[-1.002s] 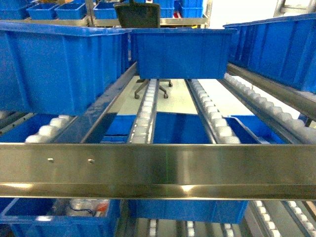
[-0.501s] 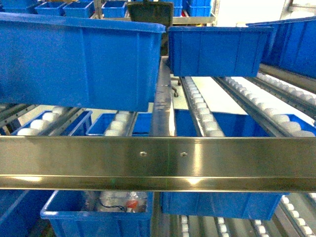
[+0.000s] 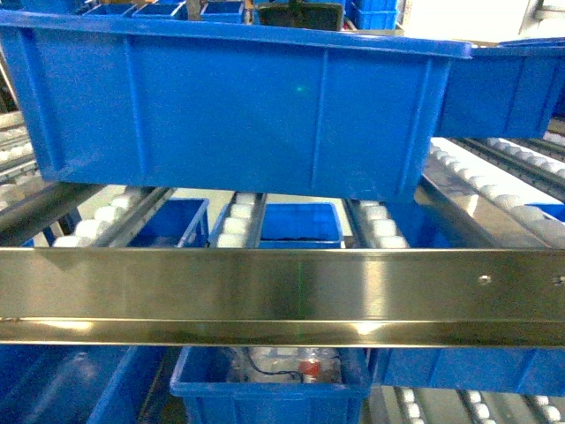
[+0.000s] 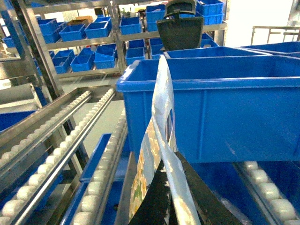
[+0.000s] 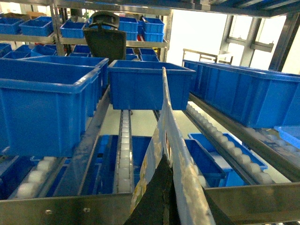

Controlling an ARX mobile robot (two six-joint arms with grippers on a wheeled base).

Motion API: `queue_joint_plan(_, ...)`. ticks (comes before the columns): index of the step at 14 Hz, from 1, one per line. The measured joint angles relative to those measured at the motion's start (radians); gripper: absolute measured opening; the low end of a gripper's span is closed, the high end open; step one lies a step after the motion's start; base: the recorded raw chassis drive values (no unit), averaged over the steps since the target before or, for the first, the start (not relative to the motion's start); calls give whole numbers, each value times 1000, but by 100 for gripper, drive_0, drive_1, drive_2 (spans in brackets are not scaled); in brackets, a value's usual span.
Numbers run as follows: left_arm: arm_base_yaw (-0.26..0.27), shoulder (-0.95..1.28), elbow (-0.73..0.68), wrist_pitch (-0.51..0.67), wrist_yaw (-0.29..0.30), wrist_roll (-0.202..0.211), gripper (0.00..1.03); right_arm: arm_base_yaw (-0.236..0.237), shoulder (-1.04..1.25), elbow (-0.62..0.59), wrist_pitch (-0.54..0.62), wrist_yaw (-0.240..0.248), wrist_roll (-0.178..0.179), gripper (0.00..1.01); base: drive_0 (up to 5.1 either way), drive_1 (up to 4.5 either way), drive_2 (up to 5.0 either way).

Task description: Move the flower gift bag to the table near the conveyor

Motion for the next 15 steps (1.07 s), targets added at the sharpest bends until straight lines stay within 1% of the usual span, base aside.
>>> queue_joint_plan(5,0,0,0,0,0,0,2,0,0,0,2,0,0,2,-485,247,247)
queue_joint_plan(15,0,0,0,-1,0,0,2,0,0,0,-2,0,0,2,-467,97,379)
